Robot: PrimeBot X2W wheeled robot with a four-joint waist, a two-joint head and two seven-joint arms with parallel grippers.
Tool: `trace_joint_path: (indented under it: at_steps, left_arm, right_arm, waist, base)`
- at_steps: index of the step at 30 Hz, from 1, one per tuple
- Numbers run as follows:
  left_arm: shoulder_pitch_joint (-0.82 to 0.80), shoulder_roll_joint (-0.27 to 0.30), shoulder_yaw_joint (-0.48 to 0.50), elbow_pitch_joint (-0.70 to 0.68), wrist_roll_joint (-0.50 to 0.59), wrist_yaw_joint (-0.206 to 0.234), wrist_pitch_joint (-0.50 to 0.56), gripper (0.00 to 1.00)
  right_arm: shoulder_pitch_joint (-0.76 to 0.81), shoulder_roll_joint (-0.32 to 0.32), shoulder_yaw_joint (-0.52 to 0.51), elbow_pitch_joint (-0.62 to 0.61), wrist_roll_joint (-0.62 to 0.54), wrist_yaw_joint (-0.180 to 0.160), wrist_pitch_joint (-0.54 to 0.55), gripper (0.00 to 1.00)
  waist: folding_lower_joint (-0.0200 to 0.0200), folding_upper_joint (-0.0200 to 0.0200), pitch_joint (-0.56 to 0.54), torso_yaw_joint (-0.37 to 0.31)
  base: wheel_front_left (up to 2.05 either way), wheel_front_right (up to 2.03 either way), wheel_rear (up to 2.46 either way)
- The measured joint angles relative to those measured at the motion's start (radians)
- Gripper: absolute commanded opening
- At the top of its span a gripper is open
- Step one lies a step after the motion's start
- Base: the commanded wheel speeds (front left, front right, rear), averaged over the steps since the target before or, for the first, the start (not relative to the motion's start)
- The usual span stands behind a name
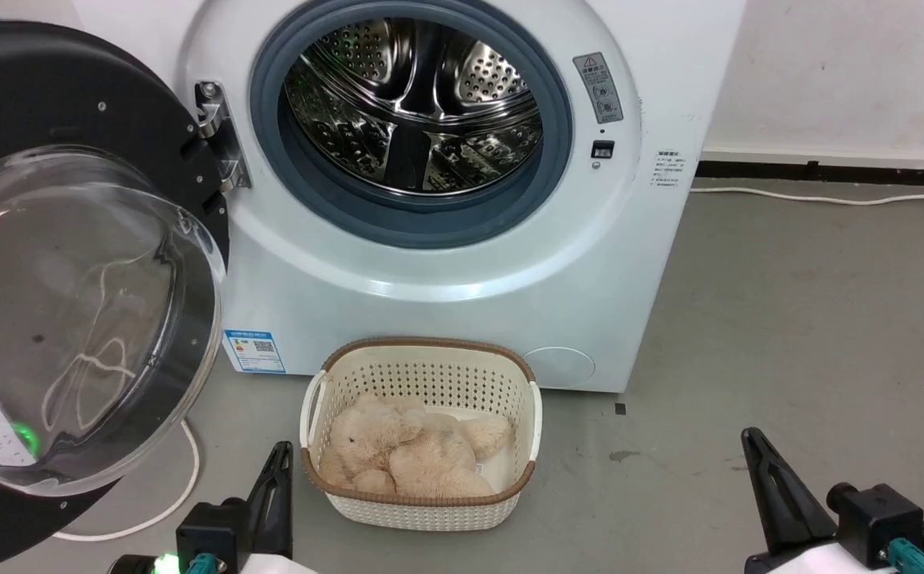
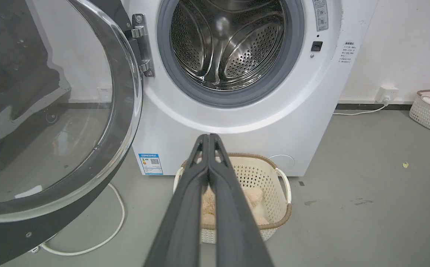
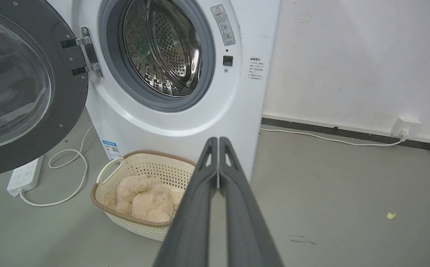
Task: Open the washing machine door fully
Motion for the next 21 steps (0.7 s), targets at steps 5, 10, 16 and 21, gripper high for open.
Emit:
trace_joint_path:
  at_steps: [5,10,16,21]
  left_arm:
    - [-0.004,-0.007,0.01,-0.002,0.01,-0.008,0.01,0.0]
    - [-0.008,-0.015,0.024,-0.004,0.018,-0.014,0.019,0.0]
    - [-0.019,-0.02,0.035,-0.008,0.031,-0.019,0.029,0.0]
    - [-0.021,-0.025,0.046,-0.01,0.043,-0.026,0.042,0.0]
  right_arm:
    - [-0.007,0.0,0.001,0.0,0.0,0.0,0.009,0.0]
    - [-0.014,0.0,0.001,0.0,-0.007,0.0,0.018,0.0]
    - [-0.02,0.0,0.002,0.0,-0.009,0.0,0.03,0.0]
    - [-0.022,0.0,0.003,0.0,-0.01,0.0,0.038,0.0]
  waist:
    - [0.0,0.0,0.002,-0.001]
    - [0.0,0.0,0.004,-0.001]
    - [0.0,0.0,0.007,-0.002]
    - [0.0,0.0,0.009,-0.003]
  base:
    - [0.0,0.0,0.0]
    - [0.0,0.0,0.0]
    - [0.0,0.0,0.0]
    - [0.0,0.0,0.0]
